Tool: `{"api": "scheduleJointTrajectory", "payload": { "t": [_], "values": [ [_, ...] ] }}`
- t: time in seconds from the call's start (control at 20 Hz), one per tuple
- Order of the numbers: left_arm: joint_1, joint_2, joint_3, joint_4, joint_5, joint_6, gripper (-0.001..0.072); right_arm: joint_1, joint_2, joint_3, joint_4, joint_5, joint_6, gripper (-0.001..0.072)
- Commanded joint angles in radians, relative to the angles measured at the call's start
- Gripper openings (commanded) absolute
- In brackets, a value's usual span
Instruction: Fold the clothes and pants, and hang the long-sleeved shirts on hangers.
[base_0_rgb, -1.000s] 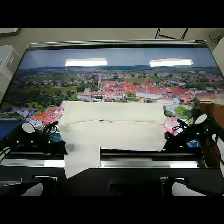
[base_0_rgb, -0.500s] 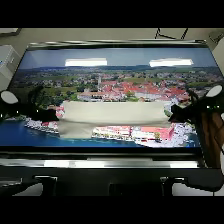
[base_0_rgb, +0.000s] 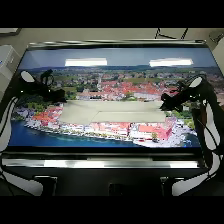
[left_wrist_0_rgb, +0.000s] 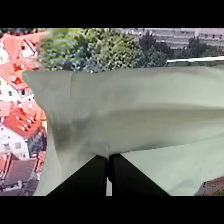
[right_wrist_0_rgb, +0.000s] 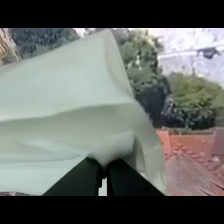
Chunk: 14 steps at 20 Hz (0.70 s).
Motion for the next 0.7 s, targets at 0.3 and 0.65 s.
{"api": "scheduleJointTrajectory", "payload": {
  "t": [0.3, 0.65],
  "values": [
    [0.034, -0.035, 0.041, 0.001, -0.125, -0.008, 0.0521, -0.093, -0.007, -0.004, -0.003, 0.064, -0.034, 0.0663],
    [0.021, 0.062, 0.041, -0.114, -0.121, -0.007, 0.0519, -0.039, -0.115, -0.004, 0.193, 0.052, -0.07, 0.0513]
  ]
}}
